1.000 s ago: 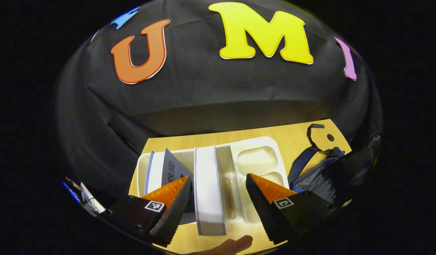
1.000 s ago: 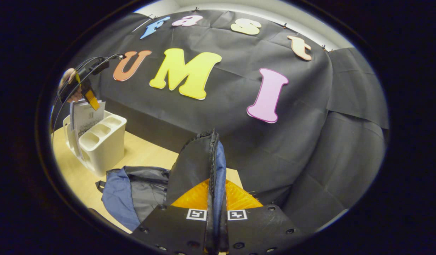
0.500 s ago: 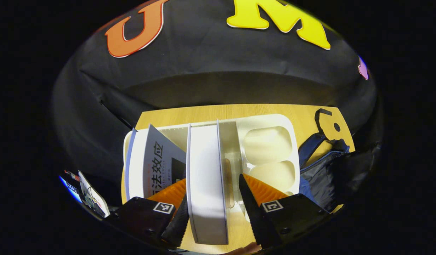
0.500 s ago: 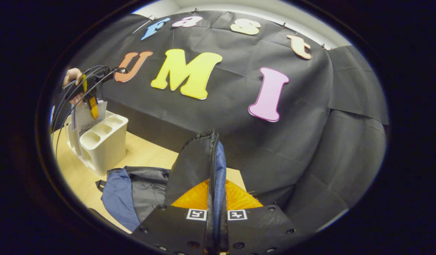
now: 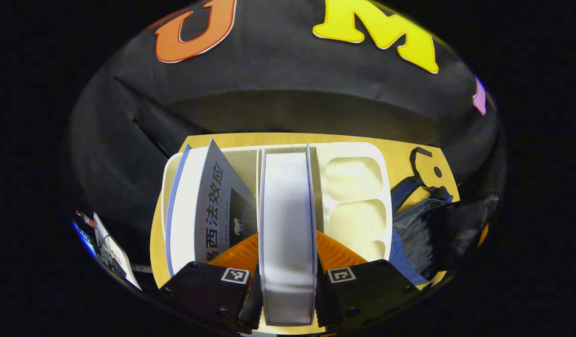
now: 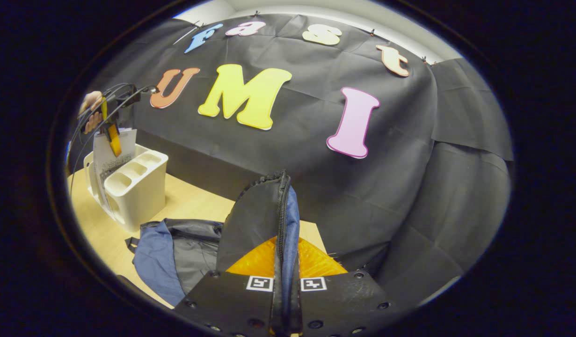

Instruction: Open the schoolbag, grab two books from the bookshelf and put them into the schoolbag.

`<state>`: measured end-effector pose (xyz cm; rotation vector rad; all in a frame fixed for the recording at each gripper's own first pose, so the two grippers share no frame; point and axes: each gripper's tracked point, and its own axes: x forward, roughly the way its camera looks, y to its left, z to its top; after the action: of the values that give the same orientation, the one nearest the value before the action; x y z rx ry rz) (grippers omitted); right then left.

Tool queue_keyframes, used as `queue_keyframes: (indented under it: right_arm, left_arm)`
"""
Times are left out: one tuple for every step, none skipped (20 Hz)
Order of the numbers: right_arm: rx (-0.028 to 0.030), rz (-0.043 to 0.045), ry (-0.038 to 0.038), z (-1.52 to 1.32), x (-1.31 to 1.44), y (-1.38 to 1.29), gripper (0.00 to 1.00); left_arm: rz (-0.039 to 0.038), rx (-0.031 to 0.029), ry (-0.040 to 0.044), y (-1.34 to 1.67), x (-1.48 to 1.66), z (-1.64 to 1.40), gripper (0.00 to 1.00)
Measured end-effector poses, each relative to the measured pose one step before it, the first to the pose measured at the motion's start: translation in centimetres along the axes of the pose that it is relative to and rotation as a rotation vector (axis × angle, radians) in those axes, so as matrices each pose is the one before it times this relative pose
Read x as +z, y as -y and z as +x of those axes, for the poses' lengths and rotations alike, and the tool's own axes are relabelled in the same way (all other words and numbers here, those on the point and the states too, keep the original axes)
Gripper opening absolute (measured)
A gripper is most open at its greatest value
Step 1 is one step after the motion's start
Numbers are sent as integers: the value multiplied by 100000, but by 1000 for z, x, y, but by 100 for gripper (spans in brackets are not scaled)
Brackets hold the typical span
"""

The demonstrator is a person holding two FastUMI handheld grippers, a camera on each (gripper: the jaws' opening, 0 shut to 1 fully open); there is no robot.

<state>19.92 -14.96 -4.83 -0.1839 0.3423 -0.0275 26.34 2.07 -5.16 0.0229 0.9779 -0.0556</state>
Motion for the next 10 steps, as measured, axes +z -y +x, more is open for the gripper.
queue_keyframes:
  right_arm:
    - [-302,-520,1,-21,10,-61,7]
    - [-103,-402,373,-56,91,-126,7]
    - [-92,-482,13,-25,-7,-134,7]
    - [-162,-177,203,-62,35,-59,7]
    - [-79,7,85,-61,19,-58,7]
    - [-144,257,74,-42,12,-66,7]
    - [-30,206,-136,-46,-36,14,7]
    - [-50,245,52,24,62,-47,7]
    - [-65,277,79,34,3,18,7]
    - [-23,323,-11,42,54,-14,7]
  left_arm:
    - [-903,647,852,-302,-401,-720,47]
    - [-162,657,1545,-317,-293,-896,46]
    - [337,83,1650,-209,-175,-976,46]
    - [-239,39,1600,-151,-239,-920,46]
    - [-208,-233,1257,-64,-365,-928,46]
    - [-347,-148,1179,-321,-440,-1075,46]
    - [-316,-82,1407,-120,-421,-1008,46]
    - [16,-3,1070,-180,-470,-1031,46]
    - [-842,-418,1692,-12,-449,-894,46]
    - [-681,-841,1013,159,-502,-831,46]
